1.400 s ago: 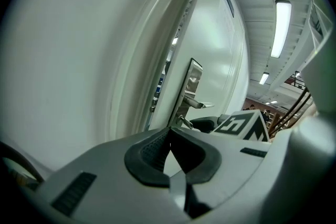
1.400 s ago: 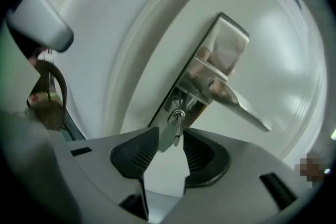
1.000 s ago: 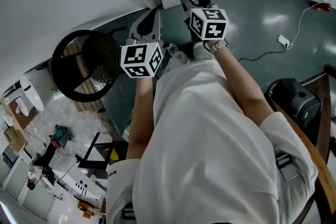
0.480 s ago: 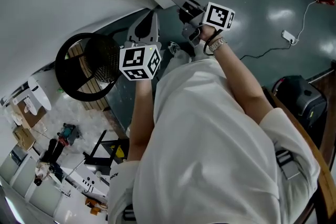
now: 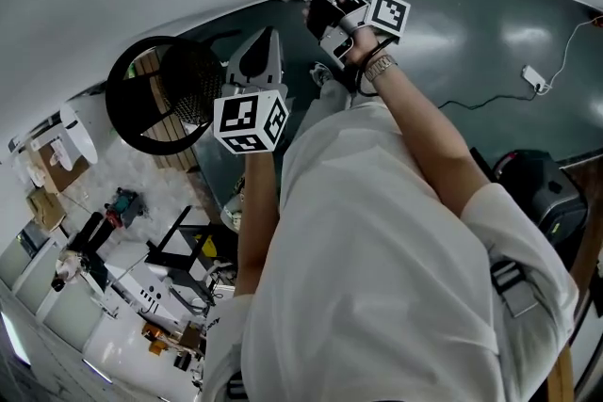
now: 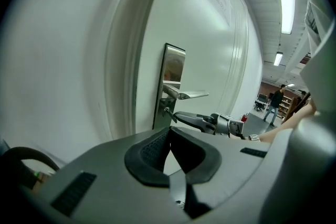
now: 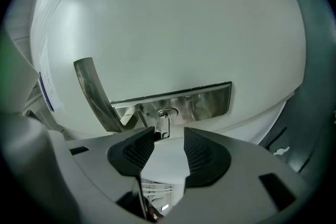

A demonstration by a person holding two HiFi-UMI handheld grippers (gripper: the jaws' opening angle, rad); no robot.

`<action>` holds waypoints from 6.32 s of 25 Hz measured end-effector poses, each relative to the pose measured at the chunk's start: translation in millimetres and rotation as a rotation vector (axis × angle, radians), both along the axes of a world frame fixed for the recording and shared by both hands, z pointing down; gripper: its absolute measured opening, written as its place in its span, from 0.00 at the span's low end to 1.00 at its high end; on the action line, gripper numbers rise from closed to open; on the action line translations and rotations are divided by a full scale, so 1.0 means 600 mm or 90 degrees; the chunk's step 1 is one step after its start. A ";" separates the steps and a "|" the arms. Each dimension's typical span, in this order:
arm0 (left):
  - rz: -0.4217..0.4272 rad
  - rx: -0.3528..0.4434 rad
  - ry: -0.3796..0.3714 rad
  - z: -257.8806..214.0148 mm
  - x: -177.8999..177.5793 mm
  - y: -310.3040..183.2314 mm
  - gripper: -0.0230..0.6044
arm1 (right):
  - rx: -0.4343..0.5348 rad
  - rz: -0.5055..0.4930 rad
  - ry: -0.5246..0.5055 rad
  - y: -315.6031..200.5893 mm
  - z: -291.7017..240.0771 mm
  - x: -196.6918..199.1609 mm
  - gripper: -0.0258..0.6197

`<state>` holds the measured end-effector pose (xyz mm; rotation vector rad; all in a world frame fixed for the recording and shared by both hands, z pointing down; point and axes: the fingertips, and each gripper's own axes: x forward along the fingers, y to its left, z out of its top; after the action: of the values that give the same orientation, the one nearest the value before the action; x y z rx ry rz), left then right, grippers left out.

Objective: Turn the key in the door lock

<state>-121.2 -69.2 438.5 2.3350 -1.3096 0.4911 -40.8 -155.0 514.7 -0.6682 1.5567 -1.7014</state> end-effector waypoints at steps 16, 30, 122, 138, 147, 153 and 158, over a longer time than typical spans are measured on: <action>-0.029 -0.005 -0.015 0.004 0.022 0.024 0.05 | 0.086 -0.058 0.129 -0.011 -0.028 -0.008 0.08; -0.009 0.002 0.007 0.004 0.003 0.004 0.05 | 0.119 -0.052 0.517 -0.008 -0.041 -0.009 0.08; -0.084 0.017 0.036 -0.009 -0.020 -0.010 0.05 | 0.046 -0.076 0.172 0.009 -0.018 -0.001 0.23; -0.080 0.001 0.014 0.009 0.016 0.011 0.05 | 0.065 -0.105 0.167 0.006 -0.021 -0.011 0.13; -0.056 -0.002 0.032 0.011 0.003 0.001 0.05 | 0.071 -0.078 0.261 0.002 -0.036 -0.005 0.10; -0.032 0.001 0.052 0.010 -0.025 -0.013 0.05 | 0.071 -0.052 0.355 0.003 -0.040 -0.008 0.10; -0.001 0.005 0.065 0.010 -0.037 -0.025 0.05 | 0.076 -0.039 0.436 0.004 -0.043 -0.008 0.11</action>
<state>-143.4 -84.3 444.3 2.3322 -1.2676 0.3613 -45.4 -152.8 488.9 -1.2369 2.1338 -1.4773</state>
